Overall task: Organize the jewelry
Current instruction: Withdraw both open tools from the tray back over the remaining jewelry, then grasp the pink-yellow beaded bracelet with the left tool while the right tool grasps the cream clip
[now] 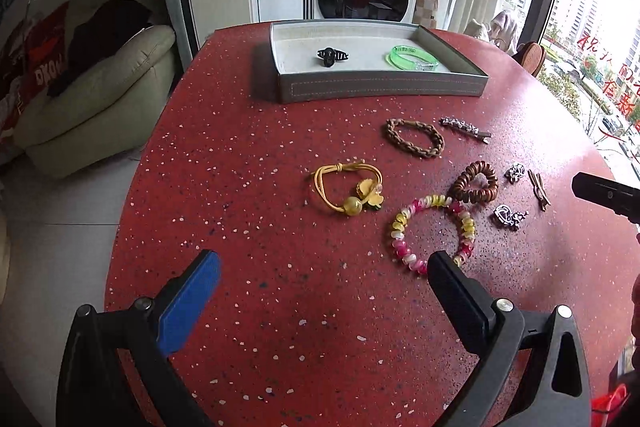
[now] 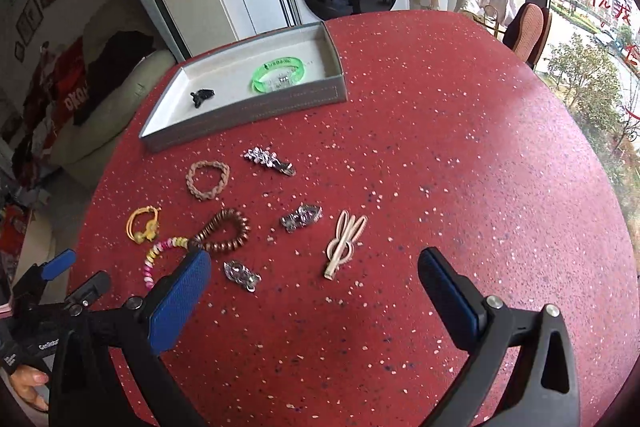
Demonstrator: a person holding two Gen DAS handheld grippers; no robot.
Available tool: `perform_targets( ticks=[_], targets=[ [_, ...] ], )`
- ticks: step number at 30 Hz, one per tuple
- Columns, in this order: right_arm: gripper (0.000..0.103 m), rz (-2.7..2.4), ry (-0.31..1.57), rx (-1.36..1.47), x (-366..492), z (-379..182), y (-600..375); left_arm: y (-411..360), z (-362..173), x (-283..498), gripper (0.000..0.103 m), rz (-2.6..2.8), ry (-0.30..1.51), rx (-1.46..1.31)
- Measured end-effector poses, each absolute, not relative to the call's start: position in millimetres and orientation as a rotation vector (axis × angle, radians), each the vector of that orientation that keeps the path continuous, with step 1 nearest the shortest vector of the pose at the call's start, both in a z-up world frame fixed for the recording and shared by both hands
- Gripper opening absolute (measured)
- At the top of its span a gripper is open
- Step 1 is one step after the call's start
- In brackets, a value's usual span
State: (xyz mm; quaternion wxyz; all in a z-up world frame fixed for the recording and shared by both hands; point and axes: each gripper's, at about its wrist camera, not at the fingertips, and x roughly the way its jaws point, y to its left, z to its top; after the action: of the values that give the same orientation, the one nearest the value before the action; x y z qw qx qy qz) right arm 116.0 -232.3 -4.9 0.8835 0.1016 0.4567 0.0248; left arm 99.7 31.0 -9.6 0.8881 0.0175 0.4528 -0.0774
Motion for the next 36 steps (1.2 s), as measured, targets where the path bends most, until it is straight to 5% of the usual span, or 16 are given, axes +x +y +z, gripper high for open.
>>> perform_targets(
  ticks=[20, 28, 36],
  targets=[
    [0.101, -0.072, 1.034, 0.167, 128.9, -41.4, -233.3, -10.4, -31.0, 118.9, 0.099, -0.148, 0.999, 0.011],
    [0.084, -0.116, 1.047, 0.136, 139.2, -46.9, -226.8, -21.8, -37.3, 119.5, 0.093, -0.155, 1.012, 0.041],
    [0.068, -0.129, 1.043, 0.092, 138.6, -45.7, -219.3, -34.0, -34.4, 113.4, 0.072, -0.191, 0.992, 0.098]
  ],
)
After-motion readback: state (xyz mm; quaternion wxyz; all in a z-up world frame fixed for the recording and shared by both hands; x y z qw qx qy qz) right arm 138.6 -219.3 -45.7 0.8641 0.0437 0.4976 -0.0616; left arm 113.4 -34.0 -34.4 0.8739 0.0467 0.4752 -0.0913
